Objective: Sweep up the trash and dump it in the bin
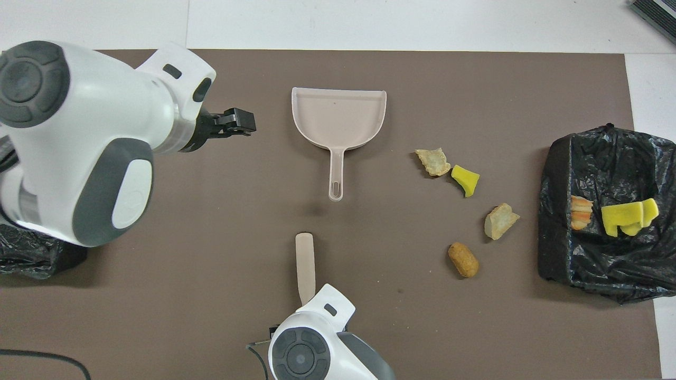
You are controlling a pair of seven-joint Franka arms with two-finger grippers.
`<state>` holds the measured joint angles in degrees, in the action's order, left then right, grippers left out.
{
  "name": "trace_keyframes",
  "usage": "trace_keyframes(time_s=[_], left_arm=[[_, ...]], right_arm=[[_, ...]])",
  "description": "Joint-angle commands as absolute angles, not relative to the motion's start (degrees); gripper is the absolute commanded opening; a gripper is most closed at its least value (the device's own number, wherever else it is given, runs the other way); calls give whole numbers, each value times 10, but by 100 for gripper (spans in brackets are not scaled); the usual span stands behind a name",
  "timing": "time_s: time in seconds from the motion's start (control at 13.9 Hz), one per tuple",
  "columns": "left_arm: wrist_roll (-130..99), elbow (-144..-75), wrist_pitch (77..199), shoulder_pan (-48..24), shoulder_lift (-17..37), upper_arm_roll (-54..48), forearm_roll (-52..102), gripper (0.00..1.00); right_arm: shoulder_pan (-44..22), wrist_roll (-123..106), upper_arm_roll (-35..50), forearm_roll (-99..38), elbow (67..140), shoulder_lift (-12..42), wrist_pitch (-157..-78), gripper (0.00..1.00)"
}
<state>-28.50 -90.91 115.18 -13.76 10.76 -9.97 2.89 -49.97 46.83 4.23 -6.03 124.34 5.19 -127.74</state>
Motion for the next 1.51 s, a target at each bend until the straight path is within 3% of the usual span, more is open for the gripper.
trace_keyframes(time_s=[0.0, 0.22, 0.36, 0.5, 0.57, 0.65, 0.79, 1.01, 1.29, 1.36, 1.44], left_arm=[[-346, -844, 1171, -177, 174, -91, 31, 100], [-447, -800, 1226, -227, 258, -90, 25, 100], [-449, -806, 1227, -251, 268, -91, 24, 100], [-448, -816, 1228, -260, 277, -91, 17, 100], [-448, -817, 1229, -269, 286, -91, 8, 100], [-449, -817, 1230, -272, 295, -91, 4, 100], [-451, -818, 1231, -300, 330, -91, -24, 100], [-448, -819, 1232, -299, 331, -91, -31, 100], [-439, -832, 1231, -297, 330, -91, -39, 100], [-439, -832, 1225, -298, 330, -91, -40, 89], [-439, -833, 1219, -300, 329, -91, -39, 70]], right_arm=[[-500, 477, 40, -75, 1261, 47, -1299, 76], [-500, 480, 41, -76, 1262, 47, -1299, 52], [-500, 479, 41, -76, 1261, 47, -1297, 30], [-500, 476, 40, -83, 1261, 47, -1296, 22], [-500, 476, 40, -87, 1261, 47, -1293, 8], [-500, 476, 40, -87, 1259, 47, -1290, 0], [-500, 478, 40, -87, 1254, 47, -1275, 0], [-501, 514, 41, -84, 1244, 31, -1233, 0], [-480, 533, 37, -76, 1248, -41, -1143, 0], [-469, 533, 38, -74, 1250, -55, -1125, 0], [-467, 533, 38, -72, 1252, -60, -1121, 0]])
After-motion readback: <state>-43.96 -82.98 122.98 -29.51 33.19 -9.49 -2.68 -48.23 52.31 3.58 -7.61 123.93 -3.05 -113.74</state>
